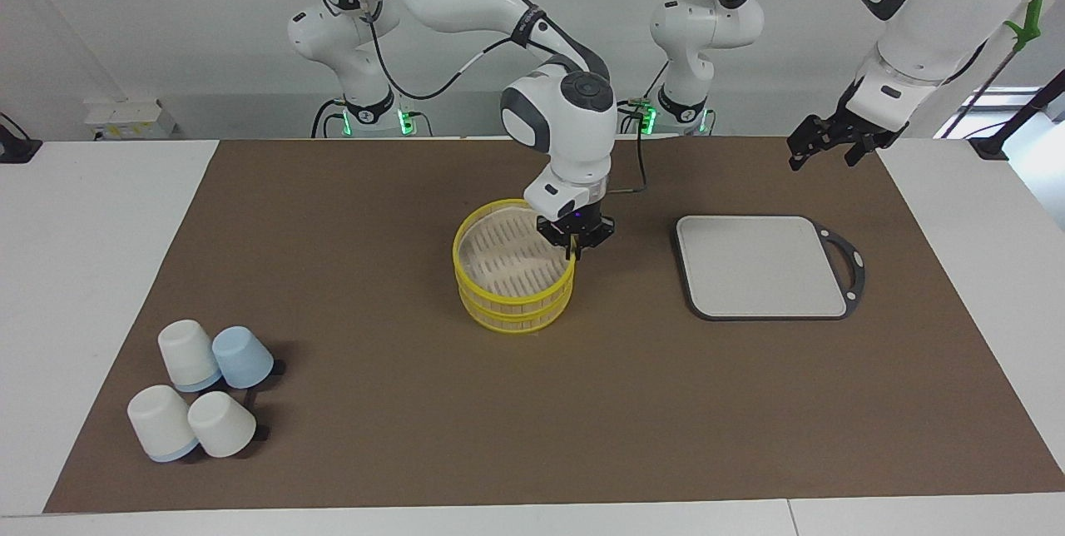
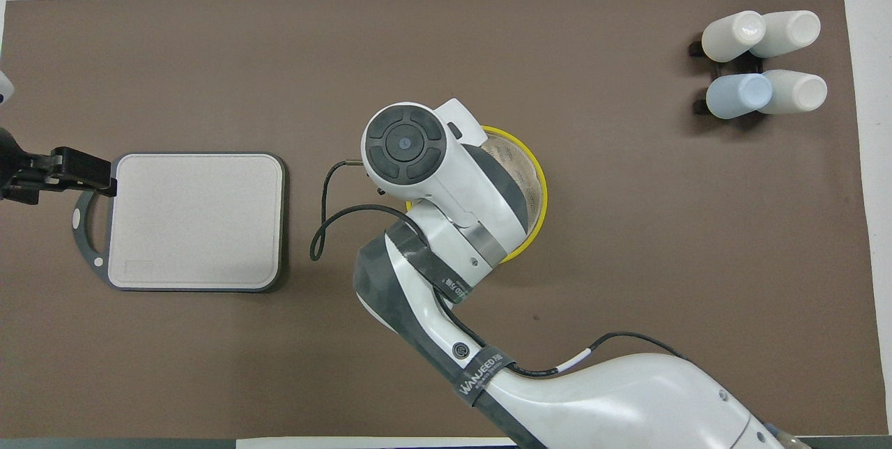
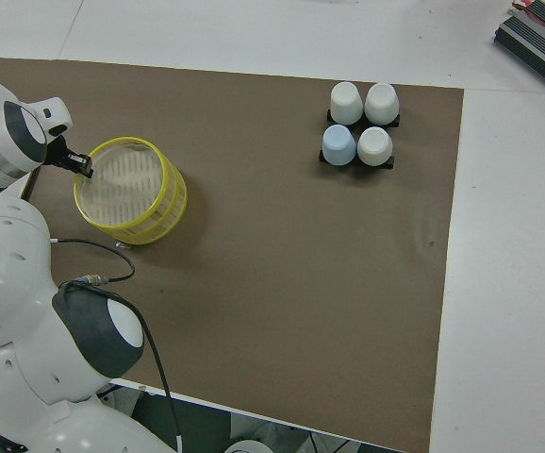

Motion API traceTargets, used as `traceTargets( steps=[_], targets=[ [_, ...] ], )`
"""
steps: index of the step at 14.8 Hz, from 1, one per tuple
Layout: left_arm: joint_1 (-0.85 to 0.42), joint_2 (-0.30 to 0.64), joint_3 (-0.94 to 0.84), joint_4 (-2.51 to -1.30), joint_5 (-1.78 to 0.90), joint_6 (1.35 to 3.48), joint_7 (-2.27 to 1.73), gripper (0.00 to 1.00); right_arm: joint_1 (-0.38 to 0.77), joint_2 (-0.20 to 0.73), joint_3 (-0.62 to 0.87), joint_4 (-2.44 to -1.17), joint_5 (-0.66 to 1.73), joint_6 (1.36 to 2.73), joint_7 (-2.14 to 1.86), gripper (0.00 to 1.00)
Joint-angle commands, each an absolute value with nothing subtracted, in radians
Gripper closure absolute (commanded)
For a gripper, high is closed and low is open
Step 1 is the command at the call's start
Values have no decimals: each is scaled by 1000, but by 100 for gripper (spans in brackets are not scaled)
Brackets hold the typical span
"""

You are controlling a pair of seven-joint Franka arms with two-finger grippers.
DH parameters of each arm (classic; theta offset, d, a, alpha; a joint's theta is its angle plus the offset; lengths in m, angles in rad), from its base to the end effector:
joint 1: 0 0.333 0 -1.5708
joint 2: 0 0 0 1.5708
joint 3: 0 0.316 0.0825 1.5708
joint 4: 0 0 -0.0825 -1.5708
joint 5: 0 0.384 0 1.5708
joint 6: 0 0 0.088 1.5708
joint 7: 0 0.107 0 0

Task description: Place bun in steamer

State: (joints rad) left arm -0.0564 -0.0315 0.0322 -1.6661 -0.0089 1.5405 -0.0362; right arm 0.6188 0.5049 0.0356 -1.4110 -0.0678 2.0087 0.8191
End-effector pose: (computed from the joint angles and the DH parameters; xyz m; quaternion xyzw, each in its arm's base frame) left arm 0.5384 -0.0137 0.5945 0.9989 0.0060 -0.0472 0.0035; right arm 0.5701 0.4264 0.4192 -0.9961 0.0719 -0.0498 0.0144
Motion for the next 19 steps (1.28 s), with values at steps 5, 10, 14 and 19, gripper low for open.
traceTargets(
  steps=[5, 10, 14, 19],
  targets=[
    [-54, -35, 20, -1667, -6, 1552, -18, 0, 369, 284, 45, -1428, -44, 1734, 339, 0],
    [-78, -37, 20, -1675, -6, 1555, -32, 0, 99, 169, 44, -1434, -41, 1574, -20, 0],
    [-81, -37, 20, -1671, -6, 1559, -34, 0, -9, 91, 46, -1489, -34, 1508, -109, 0],
    [-80, -40, 20, -1672, -6, 1588, -29, 0, -84, 11, 44, -1662, 40, 1636, -109, 0]
  ],
)
